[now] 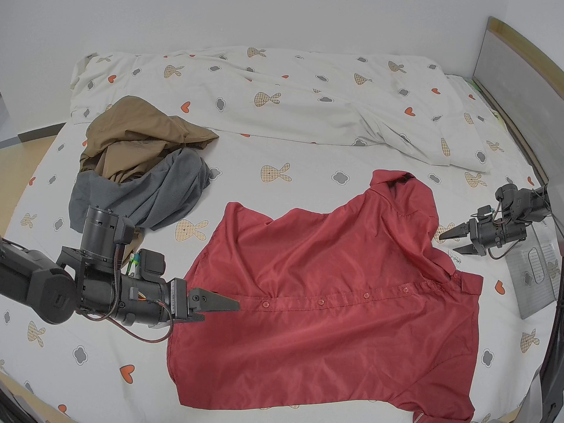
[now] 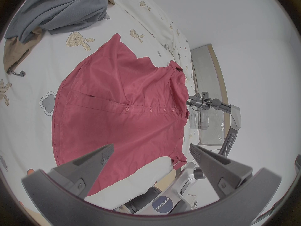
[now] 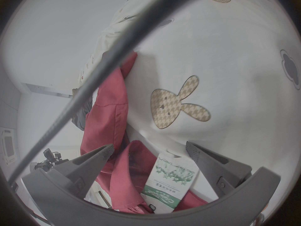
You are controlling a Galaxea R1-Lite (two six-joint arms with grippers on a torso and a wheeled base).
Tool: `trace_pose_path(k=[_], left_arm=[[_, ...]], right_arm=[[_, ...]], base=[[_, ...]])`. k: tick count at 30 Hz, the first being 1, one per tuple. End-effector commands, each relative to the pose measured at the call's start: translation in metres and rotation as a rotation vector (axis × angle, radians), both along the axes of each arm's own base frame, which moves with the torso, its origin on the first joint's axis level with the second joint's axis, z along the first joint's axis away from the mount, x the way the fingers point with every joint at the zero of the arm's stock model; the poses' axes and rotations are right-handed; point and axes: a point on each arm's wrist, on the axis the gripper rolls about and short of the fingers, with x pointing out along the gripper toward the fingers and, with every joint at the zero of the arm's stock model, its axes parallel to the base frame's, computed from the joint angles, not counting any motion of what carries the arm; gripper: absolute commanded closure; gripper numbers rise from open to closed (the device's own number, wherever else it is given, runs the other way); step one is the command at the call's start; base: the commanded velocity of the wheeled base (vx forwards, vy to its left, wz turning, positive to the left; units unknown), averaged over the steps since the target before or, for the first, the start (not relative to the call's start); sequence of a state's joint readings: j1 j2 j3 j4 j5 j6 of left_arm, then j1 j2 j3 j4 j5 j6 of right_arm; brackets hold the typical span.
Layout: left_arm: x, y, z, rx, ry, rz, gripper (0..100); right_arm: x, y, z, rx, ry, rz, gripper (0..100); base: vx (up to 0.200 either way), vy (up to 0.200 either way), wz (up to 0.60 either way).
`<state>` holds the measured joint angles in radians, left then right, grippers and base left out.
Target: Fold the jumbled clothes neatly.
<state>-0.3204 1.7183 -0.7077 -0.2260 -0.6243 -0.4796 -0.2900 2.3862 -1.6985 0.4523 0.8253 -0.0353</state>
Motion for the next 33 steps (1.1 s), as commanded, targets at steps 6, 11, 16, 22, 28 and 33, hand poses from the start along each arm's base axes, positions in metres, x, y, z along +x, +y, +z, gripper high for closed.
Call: trace_pose_path(k=[6,11,16,22,28,33], left_arm=[[0.0,0.0,0.0,-0.001,0.0,0.0,0],[-0.001,0.0,0.0,-0.006,-0.018,0.0,0],[-0.002,0.001,0.0,-0.012,-0.031,0.001,0],[-0.002,0.001,0.0,-0.012,-0.033,0.001,0],[-0.002,0.001,-0.001,-0.012,-0.031,0.001,0],[-0.002,0.001,0.0,-0.012,-0.033,0.001,0]], right_arm=[[-0.002,0.003,-0.005,-0.005,0.009,0.015,0],[-0.003,0.015,-0.003,-0.017,-0.003,0.057,0],[-0.003,0.027,-0.004,-0.035,-0.016,0.11,100],[-0.005,0.031,-0.004,-0.035,-0.009,0.12,100],[-0.011,0.026,0.012,-0.042,-0.037,0.103,100],[-0.027,0.015,0.044,-0.058,-0.092,0.067,100]], base=[[0.0,0.0,0.0],[0.0,0.0,0.0],[0.0,0.0,0.0],[0.0,0.0,0.0],[0.0,0.0,0.0],[0.0,0.0,0.0]])
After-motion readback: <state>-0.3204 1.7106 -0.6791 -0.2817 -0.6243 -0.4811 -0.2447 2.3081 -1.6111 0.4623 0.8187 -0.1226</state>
